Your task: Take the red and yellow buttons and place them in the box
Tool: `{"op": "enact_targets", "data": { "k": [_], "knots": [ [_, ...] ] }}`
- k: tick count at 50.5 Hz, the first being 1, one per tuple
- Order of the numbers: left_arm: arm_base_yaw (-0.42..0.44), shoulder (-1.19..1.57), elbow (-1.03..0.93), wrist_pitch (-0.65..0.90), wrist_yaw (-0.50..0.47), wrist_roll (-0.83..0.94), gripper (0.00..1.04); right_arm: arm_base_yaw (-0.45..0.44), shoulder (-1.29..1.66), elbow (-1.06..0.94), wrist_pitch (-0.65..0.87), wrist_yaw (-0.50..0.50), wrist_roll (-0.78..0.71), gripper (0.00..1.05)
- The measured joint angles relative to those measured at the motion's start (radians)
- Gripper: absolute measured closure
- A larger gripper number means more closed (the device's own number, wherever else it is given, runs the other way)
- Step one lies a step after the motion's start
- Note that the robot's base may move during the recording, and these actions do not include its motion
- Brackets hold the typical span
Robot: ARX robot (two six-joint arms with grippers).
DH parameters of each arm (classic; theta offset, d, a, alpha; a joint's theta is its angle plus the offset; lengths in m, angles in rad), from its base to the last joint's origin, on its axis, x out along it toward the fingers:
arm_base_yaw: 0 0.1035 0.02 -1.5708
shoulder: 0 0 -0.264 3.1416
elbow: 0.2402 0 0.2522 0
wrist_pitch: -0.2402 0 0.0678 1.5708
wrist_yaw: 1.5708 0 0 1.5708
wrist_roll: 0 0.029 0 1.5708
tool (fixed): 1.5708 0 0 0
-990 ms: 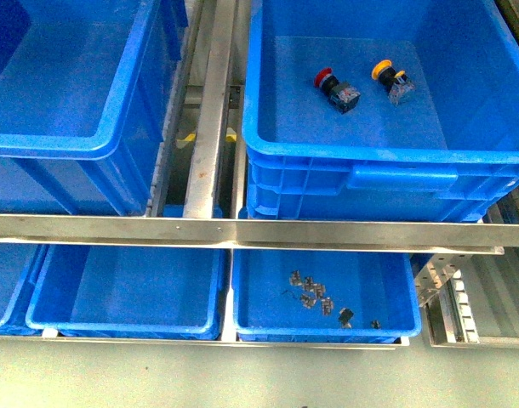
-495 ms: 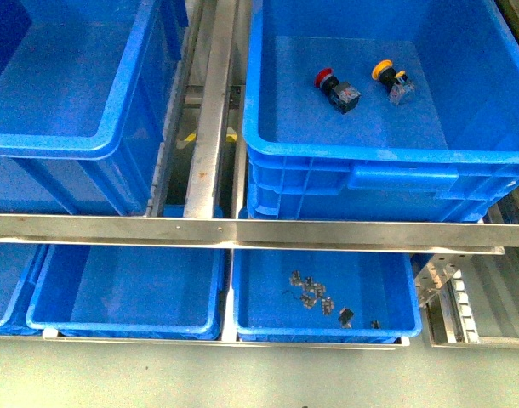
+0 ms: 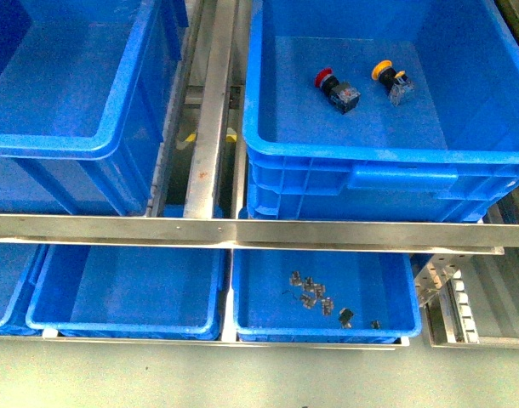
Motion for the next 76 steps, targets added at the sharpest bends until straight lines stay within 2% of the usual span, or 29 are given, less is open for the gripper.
{"op": "enact_targets", "data": {
  "k": [17,25,27,76],
  "knots": [
    [0.000,0.000,0.000,0.000,0.000,0.000,0.08,0.000,0.000,0.000,0.000,0.000,0.000,0.33],
    [0.000,0.000,0.000,0.000,0.000,0.000,0.08,0.000,0.000,0.000,0.000,0.000,0.000,0.08],
    [0.000,0.000,0.000,0.000,0.000,0.000,0.08,0.000,0.000,0.000,0.000,0.000,0.000,0.05],
    [0.000,0.000,0.000,0.000,0.000,0.000,0.08,0.000,0.000,0.000,0.000,0.000,0.000,0.06]
  ]
}}
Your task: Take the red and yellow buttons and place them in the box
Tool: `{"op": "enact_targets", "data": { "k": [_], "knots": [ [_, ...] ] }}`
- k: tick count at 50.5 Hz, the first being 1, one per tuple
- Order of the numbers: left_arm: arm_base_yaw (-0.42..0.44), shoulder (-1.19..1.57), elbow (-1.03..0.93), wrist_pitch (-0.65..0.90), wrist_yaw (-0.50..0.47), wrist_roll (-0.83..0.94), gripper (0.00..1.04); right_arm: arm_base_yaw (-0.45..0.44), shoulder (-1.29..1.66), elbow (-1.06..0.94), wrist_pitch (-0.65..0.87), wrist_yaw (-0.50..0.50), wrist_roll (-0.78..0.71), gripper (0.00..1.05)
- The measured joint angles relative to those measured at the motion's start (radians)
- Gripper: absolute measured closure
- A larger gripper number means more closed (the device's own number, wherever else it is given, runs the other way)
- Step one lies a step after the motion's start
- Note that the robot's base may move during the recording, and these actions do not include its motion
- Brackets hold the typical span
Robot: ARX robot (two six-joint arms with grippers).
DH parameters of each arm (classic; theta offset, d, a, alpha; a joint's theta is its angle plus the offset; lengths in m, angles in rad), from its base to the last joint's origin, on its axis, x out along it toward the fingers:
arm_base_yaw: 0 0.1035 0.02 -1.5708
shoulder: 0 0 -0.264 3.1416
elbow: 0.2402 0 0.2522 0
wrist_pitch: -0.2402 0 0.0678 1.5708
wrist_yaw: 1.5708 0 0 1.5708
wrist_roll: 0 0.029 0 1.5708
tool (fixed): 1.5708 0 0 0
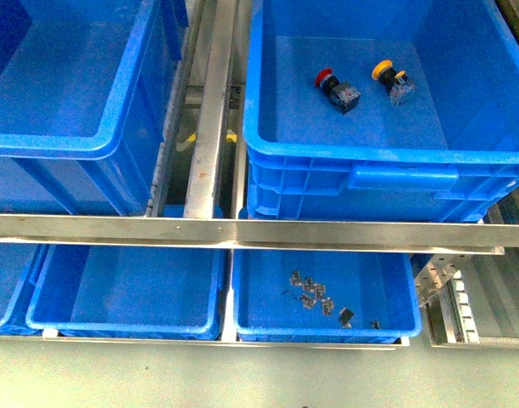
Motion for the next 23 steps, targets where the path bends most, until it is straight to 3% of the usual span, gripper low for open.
{"op": "enact_targets", "data": {
  "k": [23],
  "knots": [
    [0.000,0.000,0.000,0.000,0.000,0.000,0.08,0.000,0.000,0.000,0.000,0.000,0.000,0.06]
  ]
}}
